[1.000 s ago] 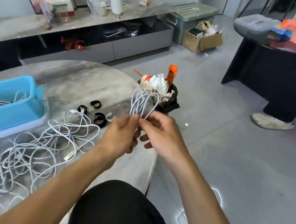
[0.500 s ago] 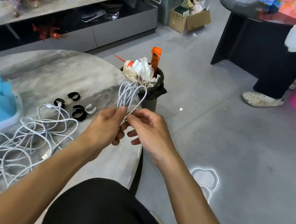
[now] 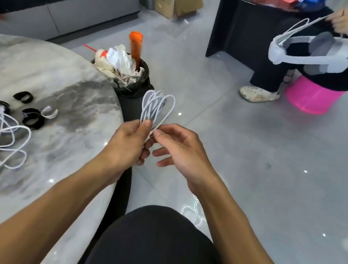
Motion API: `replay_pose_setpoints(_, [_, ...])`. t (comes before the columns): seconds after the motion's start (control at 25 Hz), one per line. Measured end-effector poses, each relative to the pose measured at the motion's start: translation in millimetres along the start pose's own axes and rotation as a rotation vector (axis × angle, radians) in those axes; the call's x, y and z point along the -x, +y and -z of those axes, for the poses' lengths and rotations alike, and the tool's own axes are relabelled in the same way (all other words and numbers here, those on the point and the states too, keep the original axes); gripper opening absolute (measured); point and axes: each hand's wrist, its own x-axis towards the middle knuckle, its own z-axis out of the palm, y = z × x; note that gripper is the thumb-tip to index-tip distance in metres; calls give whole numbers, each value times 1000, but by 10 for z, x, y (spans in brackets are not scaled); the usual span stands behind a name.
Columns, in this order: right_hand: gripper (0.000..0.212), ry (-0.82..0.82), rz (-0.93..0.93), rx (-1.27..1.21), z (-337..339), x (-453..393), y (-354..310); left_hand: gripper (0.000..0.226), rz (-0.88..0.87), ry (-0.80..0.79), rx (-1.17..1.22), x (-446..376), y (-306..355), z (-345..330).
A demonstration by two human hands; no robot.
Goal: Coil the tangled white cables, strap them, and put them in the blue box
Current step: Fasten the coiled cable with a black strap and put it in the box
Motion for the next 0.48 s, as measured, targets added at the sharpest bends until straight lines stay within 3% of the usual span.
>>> replay_pose_setpoints(0.48, [15, -277, 51, 60, -1043, -238, -251, 34, 71, 273, 46, 414, -58, 1037])
